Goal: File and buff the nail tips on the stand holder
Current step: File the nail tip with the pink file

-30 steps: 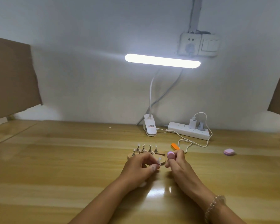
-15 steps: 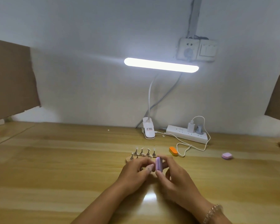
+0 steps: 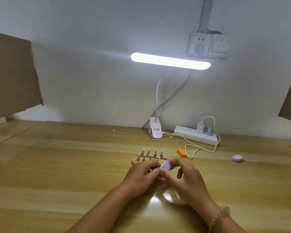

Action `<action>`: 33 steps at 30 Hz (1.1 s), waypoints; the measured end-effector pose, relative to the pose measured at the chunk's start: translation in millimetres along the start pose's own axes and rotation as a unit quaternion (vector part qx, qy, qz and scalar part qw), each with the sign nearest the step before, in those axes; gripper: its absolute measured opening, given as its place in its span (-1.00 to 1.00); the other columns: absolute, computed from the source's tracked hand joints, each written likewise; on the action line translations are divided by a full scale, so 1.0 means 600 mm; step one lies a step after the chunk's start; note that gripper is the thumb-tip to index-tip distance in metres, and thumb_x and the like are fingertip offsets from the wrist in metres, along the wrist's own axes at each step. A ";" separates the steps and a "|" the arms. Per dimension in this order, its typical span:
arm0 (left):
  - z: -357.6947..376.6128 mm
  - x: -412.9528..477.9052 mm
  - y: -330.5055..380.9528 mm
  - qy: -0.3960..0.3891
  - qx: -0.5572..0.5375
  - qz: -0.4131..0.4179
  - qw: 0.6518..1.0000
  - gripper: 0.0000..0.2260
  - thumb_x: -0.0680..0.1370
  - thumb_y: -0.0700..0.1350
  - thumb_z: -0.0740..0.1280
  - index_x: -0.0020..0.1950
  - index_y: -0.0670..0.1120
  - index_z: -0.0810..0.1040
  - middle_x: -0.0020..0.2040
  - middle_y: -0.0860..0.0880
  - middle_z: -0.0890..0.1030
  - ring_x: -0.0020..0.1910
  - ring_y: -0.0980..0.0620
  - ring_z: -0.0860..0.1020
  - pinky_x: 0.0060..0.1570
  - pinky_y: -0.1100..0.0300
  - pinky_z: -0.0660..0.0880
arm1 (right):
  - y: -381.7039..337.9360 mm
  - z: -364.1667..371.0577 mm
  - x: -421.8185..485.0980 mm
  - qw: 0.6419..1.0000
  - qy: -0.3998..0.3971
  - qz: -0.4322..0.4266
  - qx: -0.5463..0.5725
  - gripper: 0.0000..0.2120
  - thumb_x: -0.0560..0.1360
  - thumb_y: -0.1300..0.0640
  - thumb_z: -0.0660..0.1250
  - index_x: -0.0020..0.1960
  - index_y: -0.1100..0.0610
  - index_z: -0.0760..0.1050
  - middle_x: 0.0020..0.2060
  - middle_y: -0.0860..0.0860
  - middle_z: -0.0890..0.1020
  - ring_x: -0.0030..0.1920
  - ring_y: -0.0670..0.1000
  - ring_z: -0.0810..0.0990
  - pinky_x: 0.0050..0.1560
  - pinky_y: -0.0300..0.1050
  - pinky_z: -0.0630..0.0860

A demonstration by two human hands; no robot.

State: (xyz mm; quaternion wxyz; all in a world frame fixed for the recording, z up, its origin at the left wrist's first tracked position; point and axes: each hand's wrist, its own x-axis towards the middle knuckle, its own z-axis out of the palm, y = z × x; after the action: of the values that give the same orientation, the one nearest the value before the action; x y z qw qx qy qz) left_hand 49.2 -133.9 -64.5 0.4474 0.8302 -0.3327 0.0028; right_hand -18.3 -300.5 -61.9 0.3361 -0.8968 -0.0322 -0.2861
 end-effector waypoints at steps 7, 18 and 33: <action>0.000 0.000 0.003 0.008 0.017 -0.003 1.000 -0.84 0.64 -0.10 0.28 -0.07 0.11 0.59 -0.19 0.18 0.61 -0.15 0.12 0.58 0.00 0.01 0.56 | 0.005 -0.001 0.004 0.999 -0.022 0.016 0.038 -0.79 0.41 -0.21 0.40 -0.05 -0.13 0.58 -0.13 -0.21 0.62 -0.09 -0.15 0.57 -0.18 -0.20 0.46; 0.001 0.000 0.004 0.011 0.003 0.000 1.000 -0.87 0.63 -0.14 0.26 -0.04 0.01 0.60 -0.18 0.12 0.62 -0.15 0.06 0.58 -0.03 -0.09 0.56 | 0.002 0.000 -0.001 0.999 0.003 -0.004 -0.047 -0.68 0.34 -0.31 0.35 -0.10 -0.10 0.52 -0.17 -0.22 0.57 -0.22 -0.23 0.48 -0.28 -0.31 0.35; 0.007 -0.002 0.005 0.023 -0.022 -0.019 0.999 -0.89 0.67 -0.09 0.20 -0.03 0.05 0.45 -0.12 0.12 0.70 -0.07 0.09 0.62 0.03 -0.08 0.55 | 0.002 -0.008 -0.001 0.999 0.030 0.010 0.040 -0.84 0.42 -0.12 0.44 -0.05 -0.09 0.58 -0.16 -0.20 0.63 -0.24 -0.14 0.55 -0.23 -0.23 0.43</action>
State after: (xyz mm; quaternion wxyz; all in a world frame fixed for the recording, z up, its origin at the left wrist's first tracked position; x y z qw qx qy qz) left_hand 45.6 -137.6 -65.3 0.4728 0.8260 -0.3067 0.0063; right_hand -20.6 -304.5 -60.2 0.3754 -0.8738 -0.0243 -0.3083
